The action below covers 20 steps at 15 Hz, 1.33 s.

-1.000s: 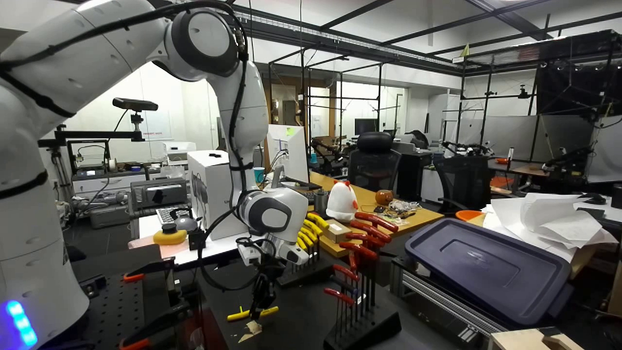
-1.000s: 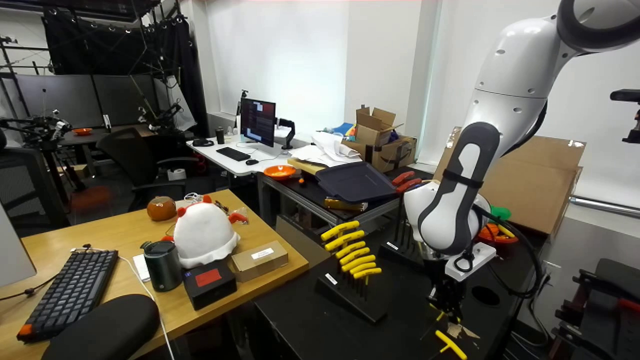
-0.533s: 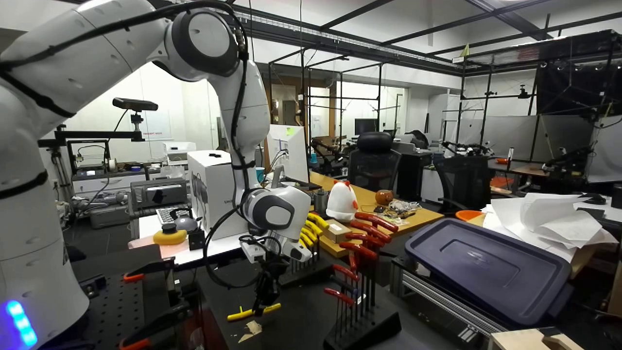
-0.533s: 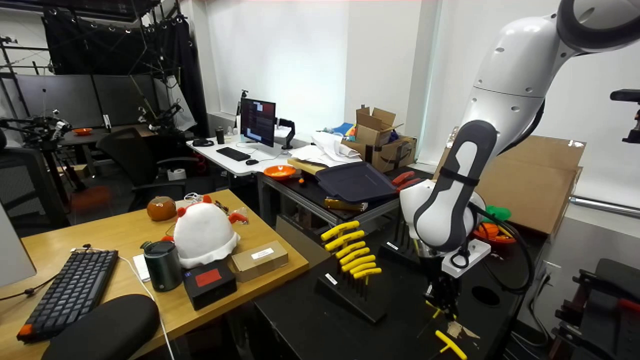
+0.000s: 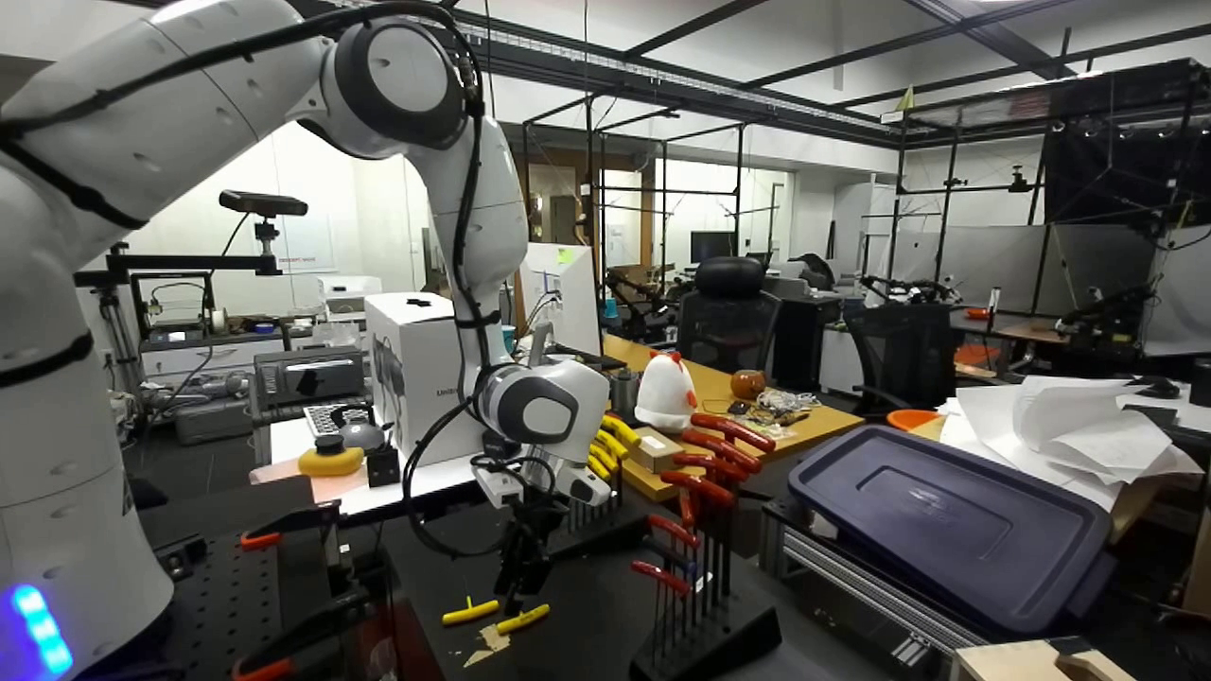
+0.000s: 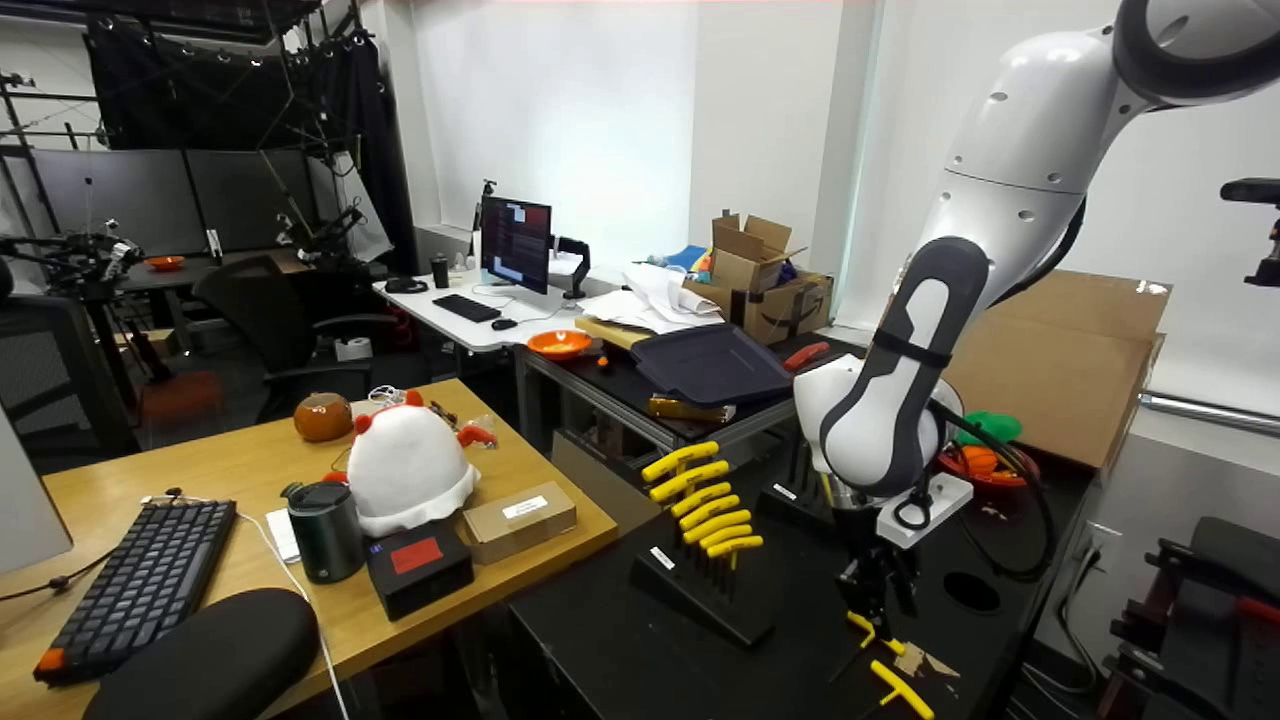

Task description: Remove two yellow wrenches from the stand.

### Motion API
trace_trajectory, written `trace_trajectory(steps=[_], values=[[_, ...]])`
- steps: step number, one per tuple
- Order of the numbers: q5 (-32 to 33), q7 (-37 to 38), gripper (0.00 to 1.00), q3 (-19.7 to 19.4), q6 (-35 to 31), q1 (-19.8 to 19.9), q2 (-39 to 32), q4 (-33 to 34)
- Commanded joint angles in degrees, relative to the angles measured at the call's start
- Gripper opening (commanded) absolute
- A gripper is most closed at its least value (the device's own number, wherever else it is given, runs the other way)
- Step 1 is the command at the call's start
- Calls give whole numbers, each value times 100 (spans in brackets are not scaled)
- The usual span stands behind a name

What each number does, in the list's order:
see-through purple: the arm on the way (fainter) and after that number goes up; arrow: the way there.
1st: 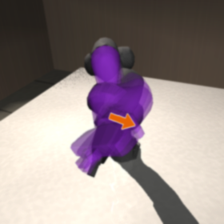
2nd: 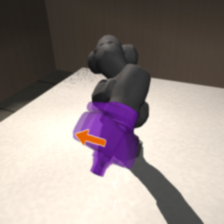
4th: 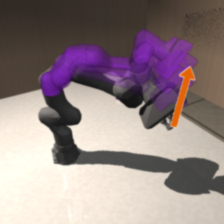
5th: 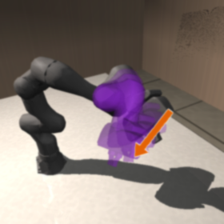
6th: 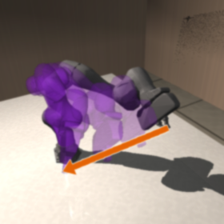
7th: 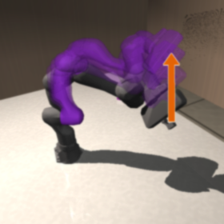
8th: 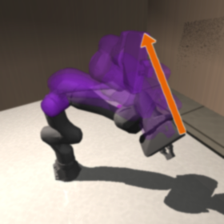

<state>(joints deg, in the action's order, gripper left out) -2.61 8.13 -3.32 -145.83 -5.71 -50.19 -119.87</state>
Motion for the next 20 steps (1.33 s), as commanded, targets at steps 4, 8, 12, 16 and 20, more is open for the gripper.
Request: trace_trajectory(steps=[4,8,12,16,20], values=[[38,-86,100,100,208,118,193,114],[-36,-65,100,126,212,191,337,82],[-285,-192,100,260,-172,550,669,-300],[-486,-288,100,464,-597,799,1053,-715],[-470,-223,100,542,-840,705,1439,-1055]])
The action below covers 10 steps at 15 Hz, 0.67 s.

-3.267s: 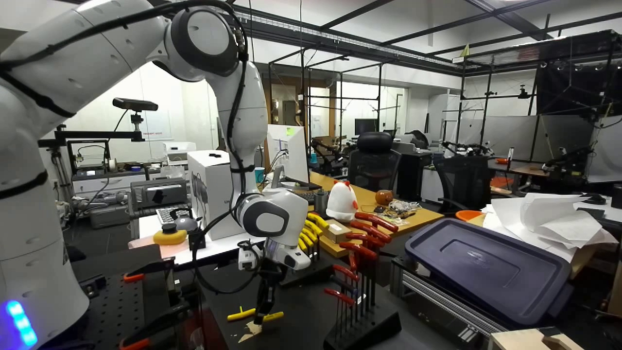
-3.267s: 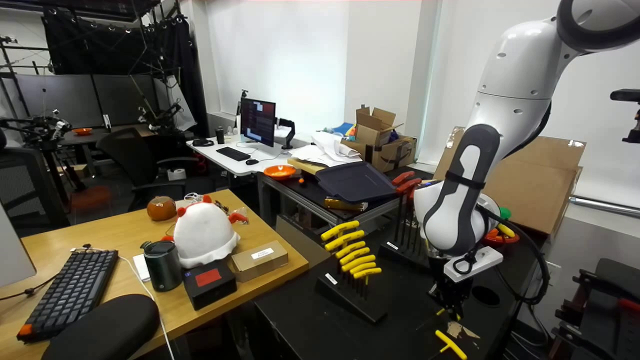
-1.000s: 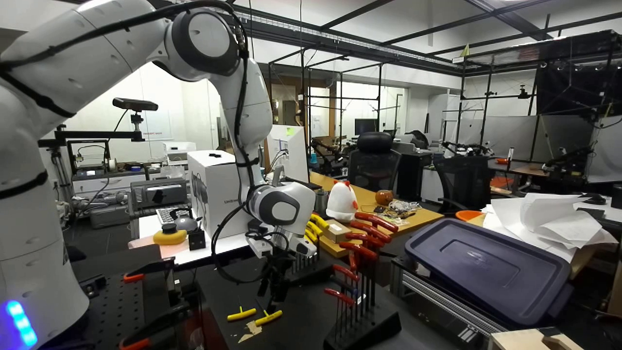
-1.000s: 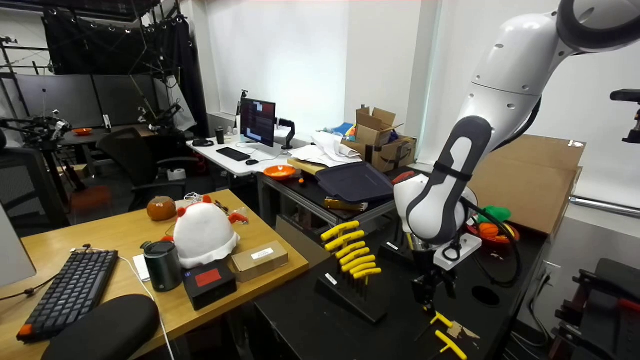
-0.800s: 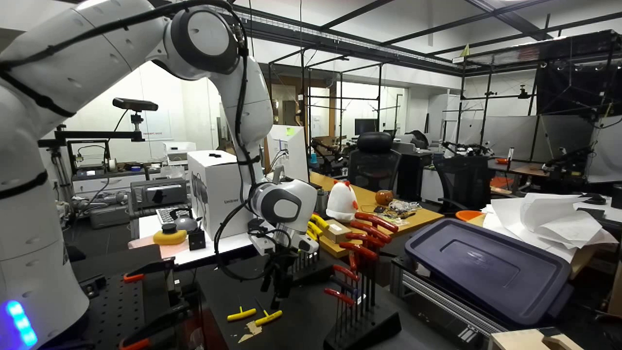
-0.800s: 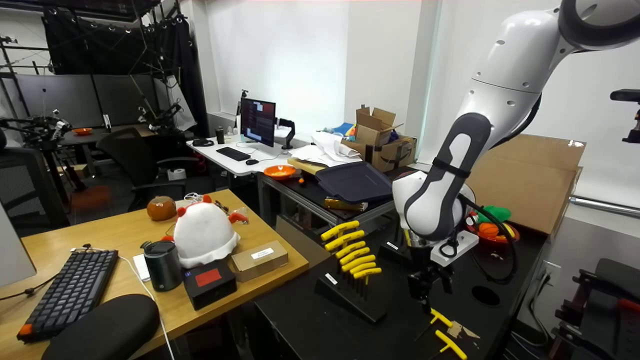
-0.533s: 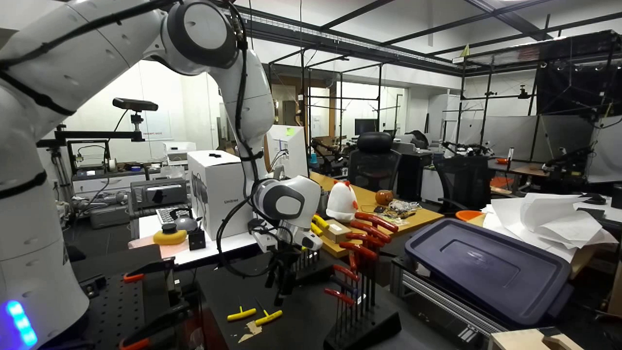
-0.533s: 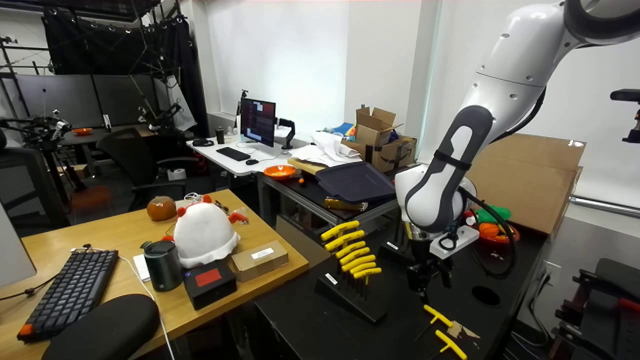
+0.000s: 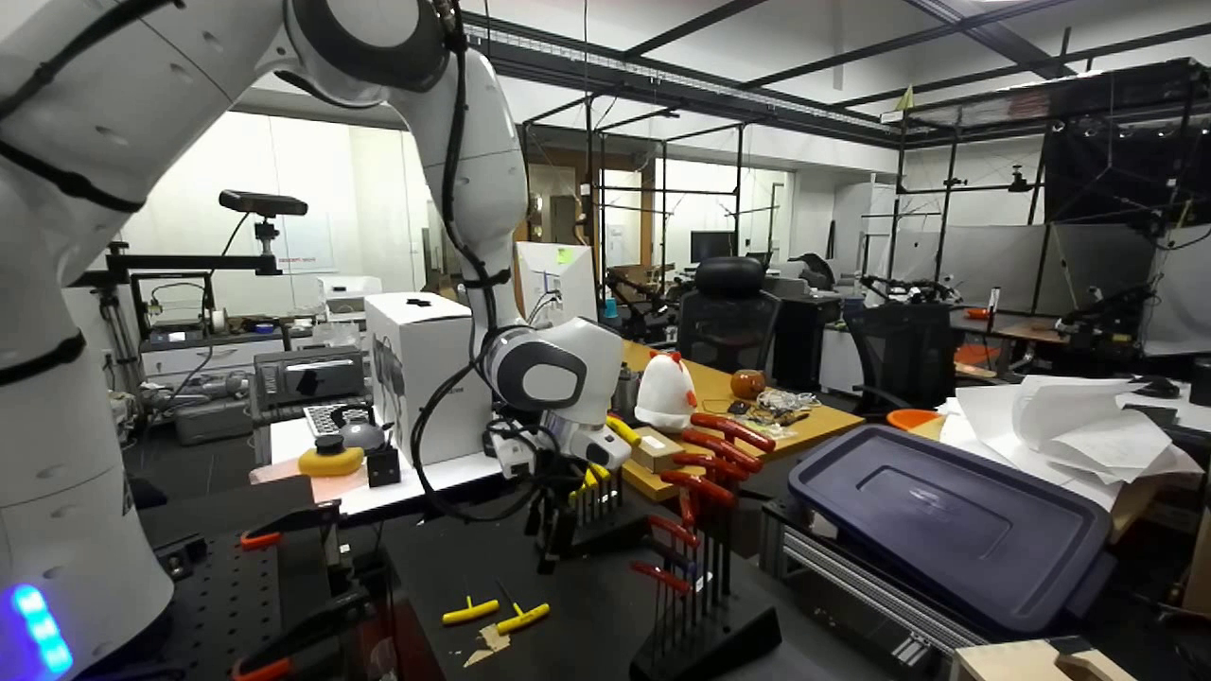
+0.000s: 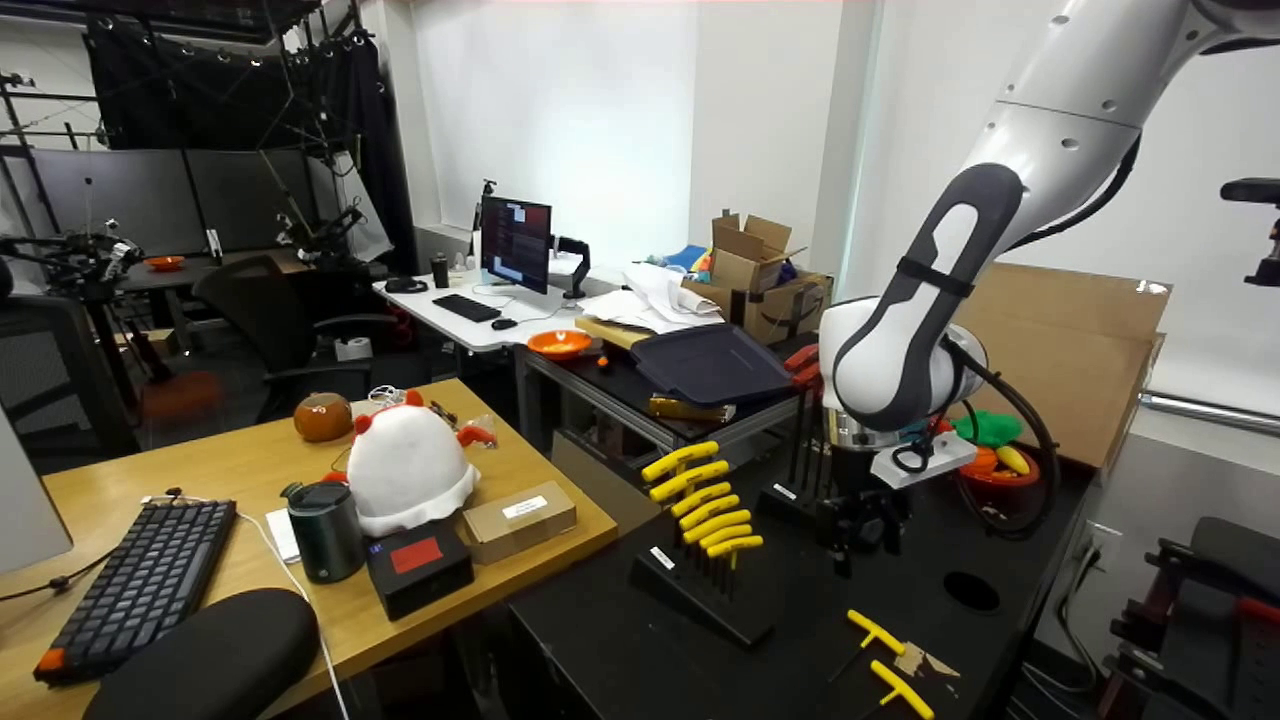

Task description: Remove two yellow wrenches from the stand.

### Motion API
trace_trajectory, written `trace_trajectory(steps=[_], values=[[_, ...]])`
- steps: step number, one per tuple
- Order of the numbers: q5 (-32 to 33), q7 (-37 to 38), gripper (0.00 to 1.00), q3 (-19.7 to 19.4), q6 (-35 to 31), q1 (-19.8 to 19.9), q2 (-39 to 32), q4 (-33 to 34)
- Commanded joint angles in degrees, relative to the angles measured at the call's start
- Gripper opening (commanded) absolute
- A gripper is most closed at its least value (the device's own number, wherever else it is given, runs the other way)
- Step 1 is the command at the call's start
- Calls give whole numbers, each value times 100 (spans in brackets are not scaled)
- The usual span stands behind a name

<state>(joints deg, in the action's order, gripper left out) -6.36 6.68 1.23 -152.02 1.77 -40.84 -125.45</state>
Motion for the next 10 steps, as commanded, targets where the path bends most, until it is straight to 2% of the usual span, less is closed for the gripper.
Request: trace_trajectory(steps=[1,10], values=[[-93,-92,100,131,-223,-54,601,-544],[-4,-24,100,145,-92,-271,1072,-703]])
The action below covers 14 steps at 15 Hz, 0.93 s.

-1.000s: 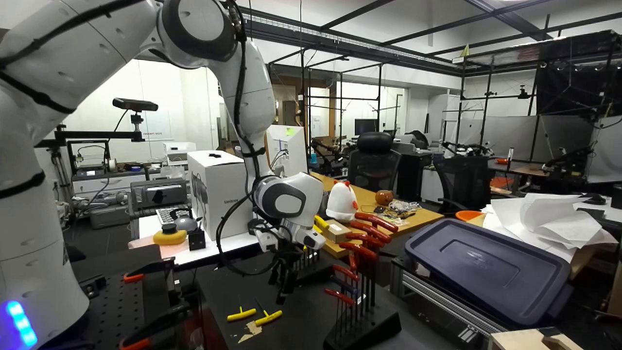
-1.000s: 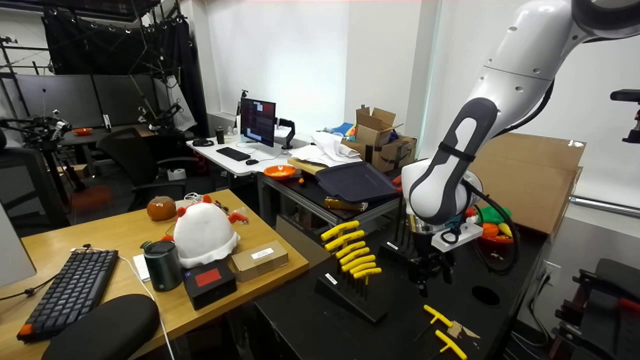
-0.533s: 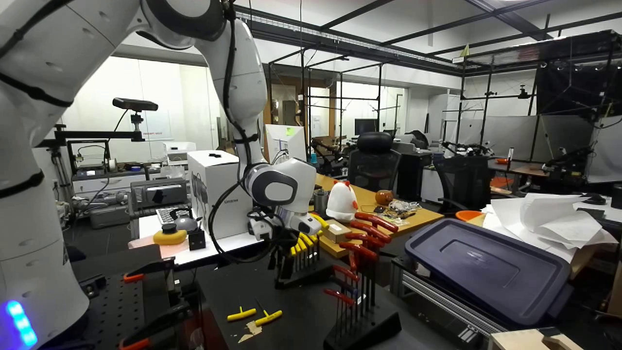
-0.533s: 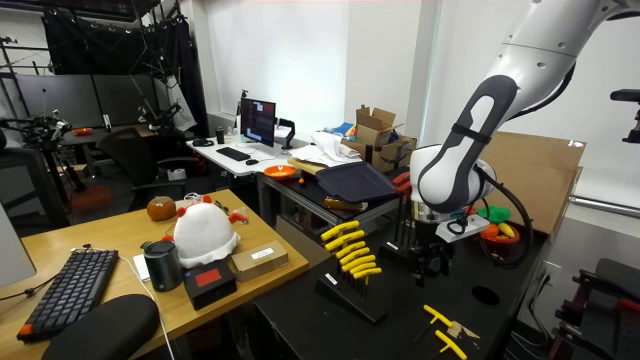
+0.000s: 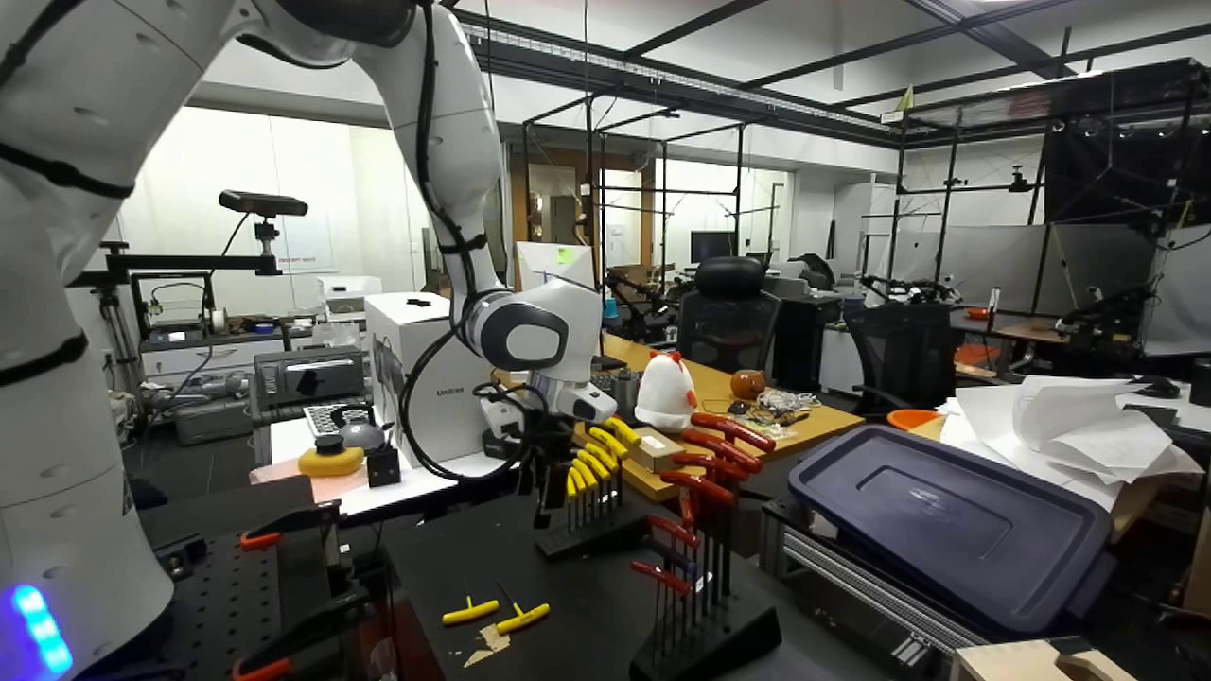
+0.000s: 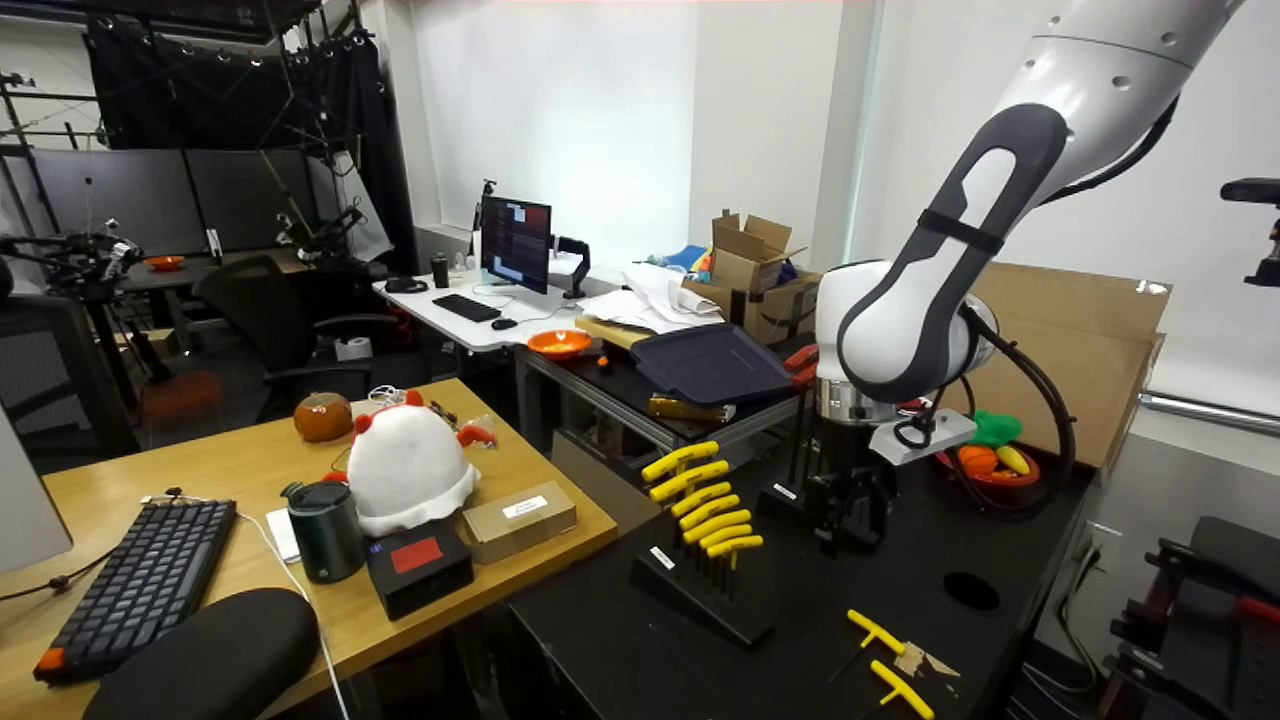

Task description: Remove two yellow wrenches from the stand.

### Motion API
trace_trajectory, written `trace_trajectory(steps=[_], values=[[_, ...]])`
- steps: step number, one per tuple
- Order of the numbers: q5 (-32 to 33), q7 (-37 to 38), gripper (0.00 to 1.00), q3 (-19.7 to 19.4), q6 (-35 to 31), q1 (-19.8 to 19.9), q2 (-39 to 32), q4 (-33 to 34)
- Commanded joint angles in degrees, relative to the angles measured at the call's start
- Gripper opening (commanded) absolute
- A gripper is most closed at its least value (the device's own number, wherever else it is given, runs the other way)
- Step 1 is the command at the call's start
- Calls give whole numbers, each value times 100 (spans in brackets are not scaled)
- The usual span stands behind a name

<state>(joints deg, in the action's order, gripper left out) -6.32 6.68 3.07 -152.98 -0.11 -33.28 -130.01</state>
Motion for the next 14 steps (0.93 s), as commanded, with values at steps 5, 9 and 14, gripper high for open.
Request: trace_trajectory(steps=[5,9,14], values=[[99,75,100,-124,-8,-232,458,-299],[301,252,100,-311,-40,-459,639,-394],[754,592,100,-602,-55,-833,936,-551]])
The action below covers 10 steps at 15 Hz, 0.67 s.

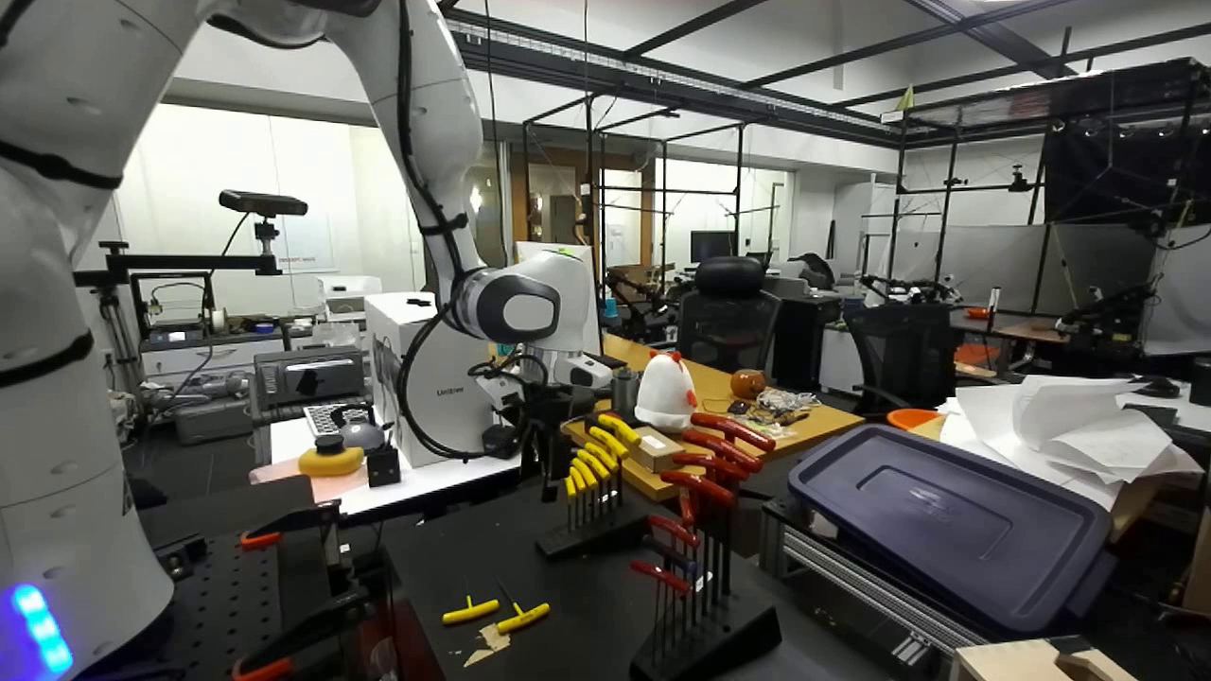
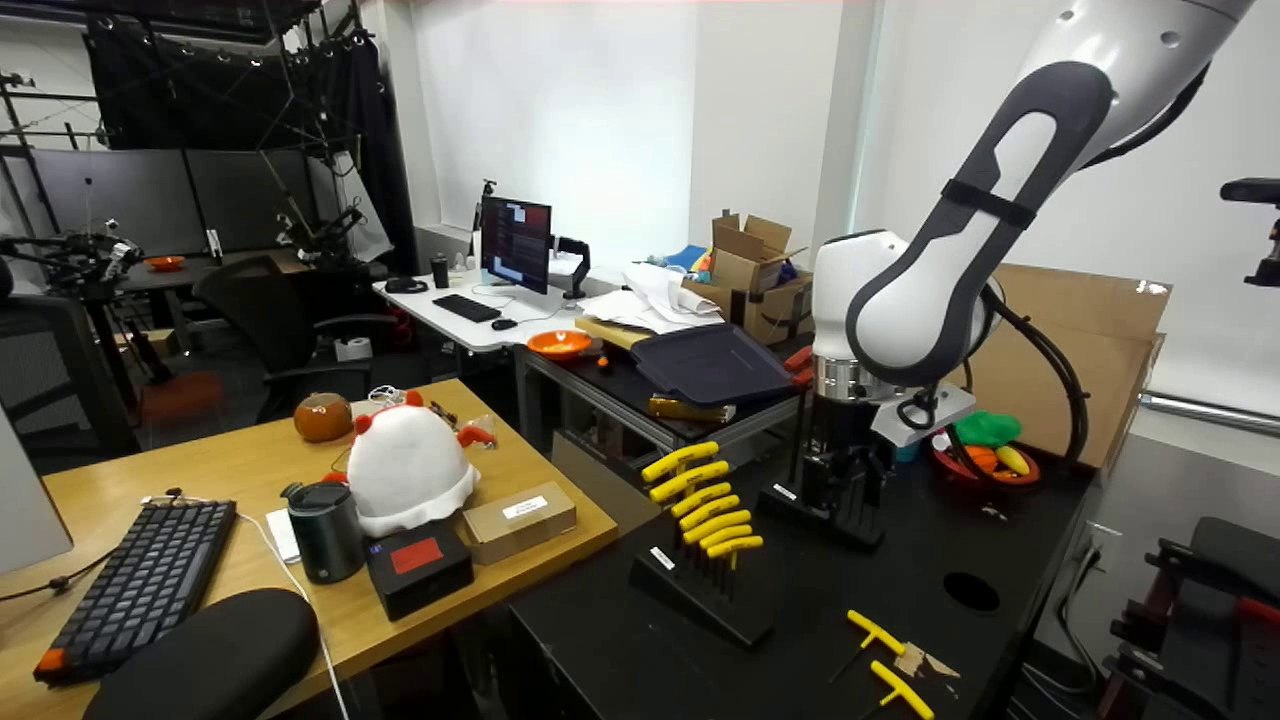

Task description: Remove two yellow wrenches from the stand.

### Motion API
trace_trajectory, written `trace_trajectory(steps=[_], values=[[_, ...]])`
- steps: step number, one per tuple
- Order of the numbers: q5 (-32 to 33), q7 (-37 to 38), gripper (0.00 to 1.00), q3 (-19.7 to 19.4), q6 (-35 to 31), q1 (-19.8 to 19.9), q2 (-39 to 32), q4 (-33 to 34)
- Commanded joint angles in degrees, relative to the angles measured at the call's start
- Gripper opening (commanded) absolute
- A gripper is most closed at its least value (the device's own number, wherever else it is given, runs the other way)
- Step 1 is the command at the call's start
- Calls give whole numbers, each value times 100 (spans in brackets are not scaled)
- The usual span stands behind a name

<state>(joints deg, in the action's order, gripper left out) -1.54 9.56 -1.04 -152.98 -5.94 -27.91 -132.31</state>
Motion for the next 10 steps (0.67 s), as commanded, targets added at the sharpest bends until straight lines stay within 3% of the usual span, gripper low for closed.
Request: trace_trajectory(steps=[1,10], values=[[391,384,100,-243,-52,-326,458,-351],[430,349,100,-119,24,-266,305,-155]])
